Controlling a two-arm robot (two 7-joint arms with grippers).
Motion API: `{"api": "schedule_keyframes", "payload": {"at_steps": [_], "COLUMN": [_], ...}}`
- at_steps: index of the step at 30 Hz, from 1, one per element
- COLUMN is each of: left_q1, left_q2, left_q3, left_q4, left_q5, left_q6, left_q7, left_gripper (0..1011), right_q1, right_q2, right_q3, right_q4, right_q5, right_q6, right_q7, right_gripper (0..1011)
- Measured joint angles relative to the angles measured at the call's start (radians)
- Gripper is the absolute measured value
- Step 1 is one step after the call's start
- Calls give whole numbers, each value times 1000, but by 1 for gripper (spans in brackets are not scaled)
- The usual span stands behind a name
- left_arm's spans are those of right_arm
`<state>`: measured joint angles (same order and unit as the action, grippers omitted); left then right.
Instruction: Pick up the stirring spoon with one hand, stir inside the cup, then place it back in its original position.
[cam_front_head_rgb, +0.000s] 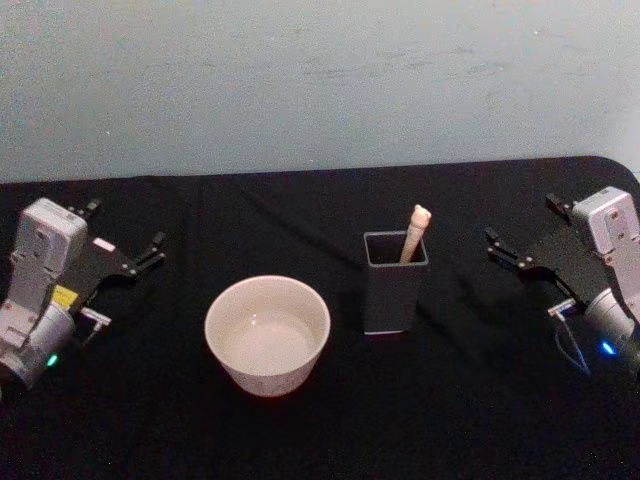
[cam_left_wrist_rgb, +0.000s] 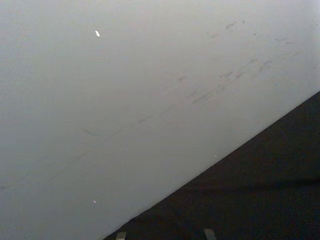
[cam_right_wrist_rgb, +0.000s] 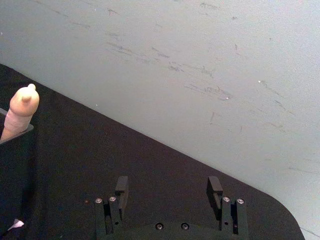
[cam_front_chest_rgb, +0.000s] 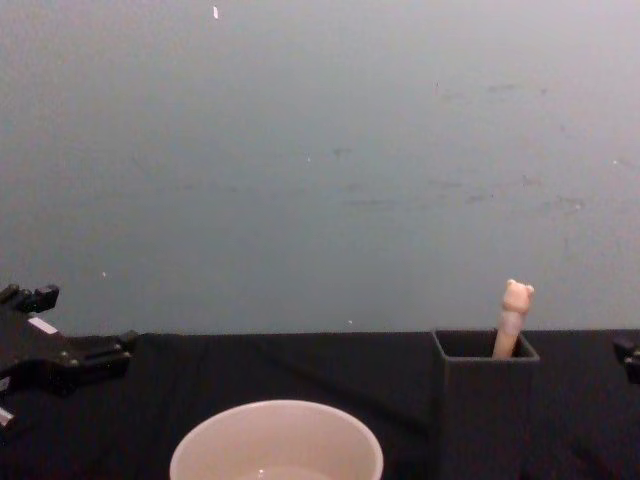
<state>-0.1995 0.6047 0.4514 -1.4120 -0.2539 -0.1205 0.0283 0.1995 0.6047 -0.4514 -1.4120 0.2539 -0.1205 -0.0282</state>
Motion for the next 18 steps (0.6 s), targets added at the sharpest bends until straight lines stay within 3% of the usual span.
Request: {"api": "schedule_keyframes", "payload": {"at_steps": [18], "left_q1": [0], "left_q2": [0], "left_q3": [0], "left_q4": [0], "left_q5": [0], "left_q6": [0], "left_q7": [0], "left_gripper": [1001], "right_q1": [0], "right_q2": [0], "right_q3": [0], "right_q4": [0], "right_q5": [0], "right_q6": [0], "right_q7": [0], "right_gripper": [1002]}}
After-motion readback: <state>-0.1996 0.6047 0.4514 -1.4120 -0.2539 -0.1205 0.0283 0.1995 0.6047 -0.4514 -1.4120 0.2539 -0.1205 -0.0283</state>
